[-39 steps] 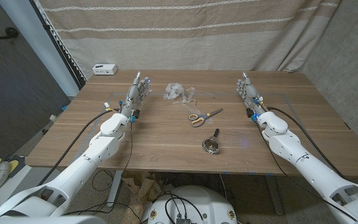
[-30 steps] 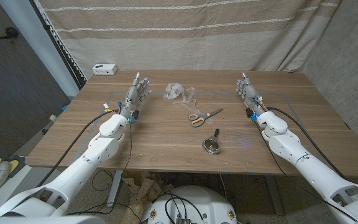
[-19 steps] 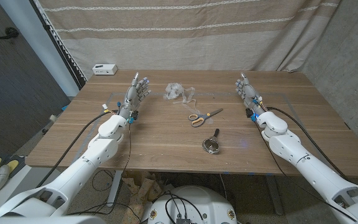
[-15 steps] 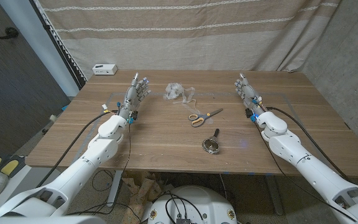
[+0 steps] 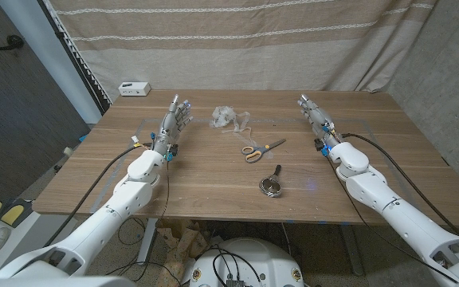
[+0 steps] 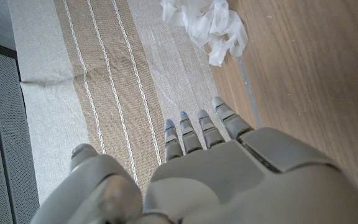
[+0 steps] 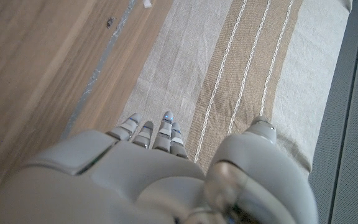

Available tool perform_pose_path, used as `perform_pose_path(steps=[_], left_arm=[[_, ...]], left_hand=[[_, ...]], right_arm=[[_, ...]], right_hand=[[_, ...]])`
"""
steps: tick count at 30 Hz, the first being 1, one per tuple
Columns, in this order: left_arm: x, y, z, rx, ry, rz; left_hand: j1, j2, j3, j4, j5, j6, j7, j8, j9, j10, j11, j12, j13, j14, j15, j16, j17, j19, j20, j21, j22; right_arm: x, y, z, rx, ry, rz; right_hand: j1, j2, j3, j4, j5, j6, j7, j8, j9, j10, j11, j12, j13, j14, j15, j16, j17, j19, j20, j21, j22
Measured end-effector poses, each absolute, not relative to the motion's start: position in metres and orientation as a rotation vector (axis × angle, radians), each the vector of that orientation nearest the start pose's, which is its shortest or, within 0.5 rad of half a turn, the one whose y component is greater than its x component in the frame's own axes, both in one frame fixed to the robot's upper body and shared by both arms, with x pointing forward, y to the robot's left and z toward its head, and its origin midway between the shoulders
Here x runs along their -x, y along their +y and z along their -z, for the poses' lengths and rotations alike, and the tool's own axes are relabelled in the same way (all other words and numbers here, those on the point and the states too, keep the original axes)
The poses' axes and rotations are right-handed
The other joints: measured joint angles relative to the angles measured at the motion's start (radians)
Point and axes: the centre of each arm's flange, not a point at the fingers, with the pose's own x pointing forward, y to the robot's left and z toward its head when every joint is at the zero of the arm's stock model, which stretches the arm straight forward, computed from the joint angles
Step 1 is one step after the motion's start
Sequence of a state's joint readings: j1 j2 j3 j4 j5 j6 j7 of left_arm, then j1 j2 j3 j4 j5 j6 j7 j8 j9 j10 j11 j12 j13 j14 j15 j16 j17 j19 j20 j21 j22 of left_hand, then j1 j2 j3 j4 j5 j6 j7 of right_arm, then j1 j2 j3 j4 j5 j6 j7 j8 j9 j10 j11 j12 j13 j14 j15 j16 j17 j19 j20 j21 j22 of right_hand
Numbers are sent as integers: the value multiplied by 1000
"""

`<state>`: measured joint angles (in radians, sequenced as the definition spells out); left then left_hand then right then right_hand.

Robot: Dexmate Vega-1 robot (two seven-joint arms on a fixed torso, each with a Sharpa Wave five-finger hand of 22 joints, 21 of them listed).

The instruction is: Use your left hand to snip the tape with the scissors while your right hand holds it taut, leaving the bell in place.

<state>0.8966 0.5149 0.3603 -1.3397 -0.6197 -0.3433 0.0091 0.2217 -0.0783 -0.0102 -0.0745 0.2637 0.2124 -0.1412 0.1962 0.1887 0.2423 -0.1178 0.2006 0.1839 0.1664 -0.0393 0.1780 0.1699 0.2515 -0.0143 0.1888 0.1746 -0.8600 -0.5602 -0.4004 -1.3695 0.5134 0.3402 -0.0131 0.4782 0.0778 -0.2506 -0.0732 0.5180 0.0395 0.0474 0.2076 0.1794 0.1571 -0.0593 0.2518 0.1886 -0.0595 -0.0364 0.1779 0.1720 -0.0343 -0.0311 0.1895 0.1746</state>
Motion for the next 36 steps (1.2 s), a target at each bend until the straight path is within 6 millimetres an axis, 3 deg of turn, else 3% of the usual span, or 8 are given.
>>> perform_pose_path(steps=[8, 18, 26, 36], left_arm=[[-631, 282, 41, 30, -642, 171], [-627, 276, 40, 35, -650, 177], [-627, 276, 38, 25, -638, 173], [-625, 277, 41, 27, -633, 181]], left_hand=[[0, 0, 0, 0, 0, 9, -2, 4, 0, 4, -4, 0, 0, 0, 0, 0, 0, 0, -8, 0, 0], [4, 4, 0, 0, 0, 18, 0, 4, 0, 15, -11, 0, 0, 0, 0, 0, 0, 5, -13, 0, 0], [8, 8, 0, 0, 0, 27, -2, 4, 0, 20, -9, 0, 0, 0, 0, 0, 0, 3, -15, 0, 0], [8, 8, -3, -3, 0, 27, -2, 4, 0, 19, -9, 0, 0, 0, 0, 0, 0, 0, -18, 0, 0]], right_arm=[[-627, -273, 11, 228, -706, -216], [-620, -268, 6, 328, -747, -204], [-608, -264, -5, 433, -789, -222], [-600, -257, -11, 530, -814, -221]], right_hand=[[40, 8, 13, -21, 9, 19, -19, 6, 2, 16, -16, 7, 0, -10, -2, 0, 0, -11, -3, 0, 0], [70, 17, 24, -32, 19, 47, -35, 15, 5, 35, -34, 12, 3, -16, 2, 0, 0, -20, -4, 0, 0], [95, 18, 28, -44, 27, 89, -77, 23, 5, 54, -28, 18, 5, -22, 0, 0, 0, -25, -6, 0, 0], [111, 24, 32, -48, 33, 137, -93, 40, 9, 55, -27, 18, 5, -34, 2, 0, 0, -34, -5, 0, 0]])
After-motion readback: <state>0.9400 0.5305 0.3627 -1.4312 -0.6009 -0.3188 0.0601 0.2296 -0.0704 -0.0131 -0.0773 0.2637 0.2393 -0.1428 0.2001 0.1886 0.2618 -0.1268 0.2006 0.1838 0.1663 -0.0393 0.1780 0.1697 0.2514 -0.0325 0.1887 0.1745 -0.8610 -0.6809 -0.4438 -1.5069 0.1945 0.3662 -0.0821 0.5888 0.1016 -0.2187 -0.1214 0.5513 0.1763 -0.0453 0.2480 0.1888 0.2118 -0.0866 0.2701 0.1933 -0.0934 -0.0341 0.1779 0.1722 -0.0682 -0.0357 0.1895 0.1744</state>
